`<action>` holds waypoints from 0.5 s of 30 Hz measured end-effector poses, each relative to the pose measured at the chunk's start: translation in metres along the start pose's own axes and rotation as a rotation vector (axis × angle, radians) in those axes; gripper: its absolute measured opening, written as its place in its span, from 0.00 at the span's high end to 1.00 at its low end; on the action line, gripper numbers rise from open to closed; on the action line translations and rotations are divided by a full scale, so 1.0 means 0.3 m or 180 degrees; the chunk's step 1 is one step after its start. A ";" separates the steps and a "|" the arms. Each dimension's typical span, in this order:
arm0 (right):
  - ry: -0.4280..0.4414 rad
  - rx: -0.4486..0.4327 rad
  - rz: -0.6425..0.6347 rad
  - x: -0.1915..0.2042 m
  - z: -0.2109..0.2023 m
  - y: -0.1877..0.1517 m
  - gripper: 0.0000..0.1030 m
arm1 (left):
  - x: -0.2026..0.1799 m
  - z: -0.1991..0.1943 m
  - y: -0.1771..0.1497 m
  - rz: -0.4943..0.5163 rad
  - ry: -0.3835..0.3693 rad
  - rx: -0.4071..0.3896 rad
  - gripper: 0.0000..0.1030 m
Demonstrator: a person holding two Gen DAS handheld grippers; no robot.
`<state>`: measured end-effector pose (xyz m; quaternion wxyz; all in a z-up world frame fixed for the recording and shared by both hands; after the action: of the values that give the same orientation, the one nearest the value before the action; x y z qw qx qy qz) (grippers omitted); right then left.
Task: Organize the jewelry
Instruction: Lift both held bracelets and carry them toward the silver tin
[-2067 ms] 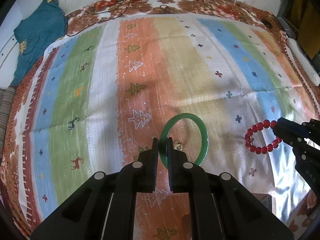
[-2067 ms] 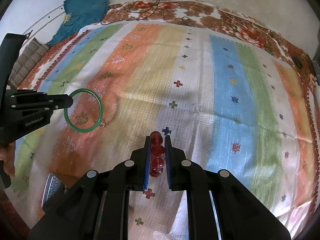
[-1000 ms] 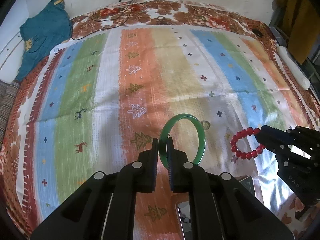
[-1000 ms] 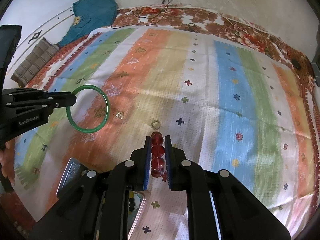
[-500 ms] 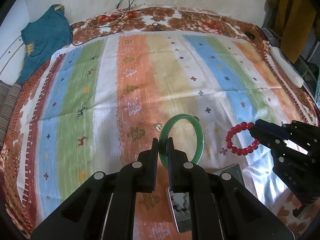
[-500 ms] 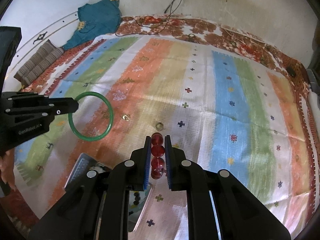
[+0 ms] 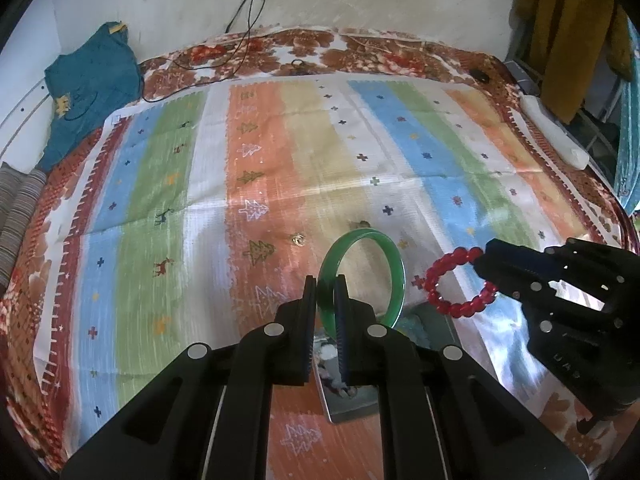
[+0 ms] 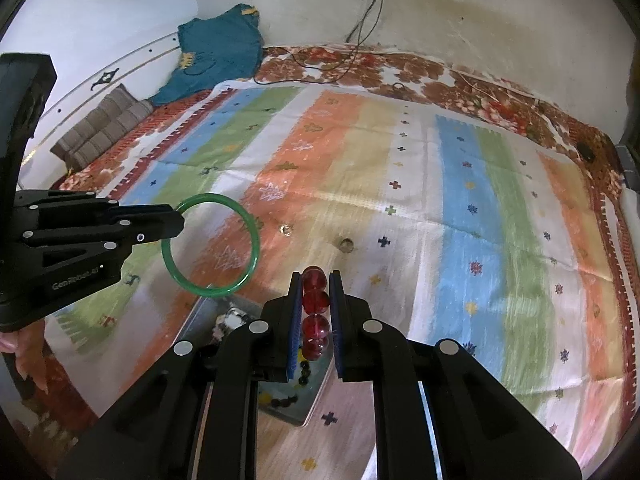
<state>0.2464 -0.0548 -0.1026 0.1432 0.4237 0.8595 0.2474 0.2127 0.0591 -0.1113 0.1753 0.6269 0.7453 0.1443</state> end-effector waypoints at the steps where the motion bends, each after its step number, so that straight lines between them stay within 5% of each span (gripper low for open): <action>1: -0.0003 0.0004 -0.0012 0.005 -0.001 -0.007 0.86 | -0.004 -0.004 -0.007 0.0015 0.0000 -0.0005 0.92; 15: 0.0022 0.0063 -0.0006 0.036 -0.008 -0.074 0.86 | -0.026 -0.013 -0.085 0.0038 0.0029 0.0055 0.92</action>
<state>0.2242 -0.0584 -0.1130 0.1362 0.4234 0.8628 0.2402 0.1896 0.0472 -0.1184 0.1657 0.6321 0.7436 0.1418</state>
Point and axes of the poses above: each gripper's, at about its wrist camera, not at the fingertips, and z roughly the way its jaws point, x to its left, y to its top, the point moved 9 cm from there along z, roughly the way its jaws point, and after that the axes turned 7 degrees about x, right-handed, at the moved point
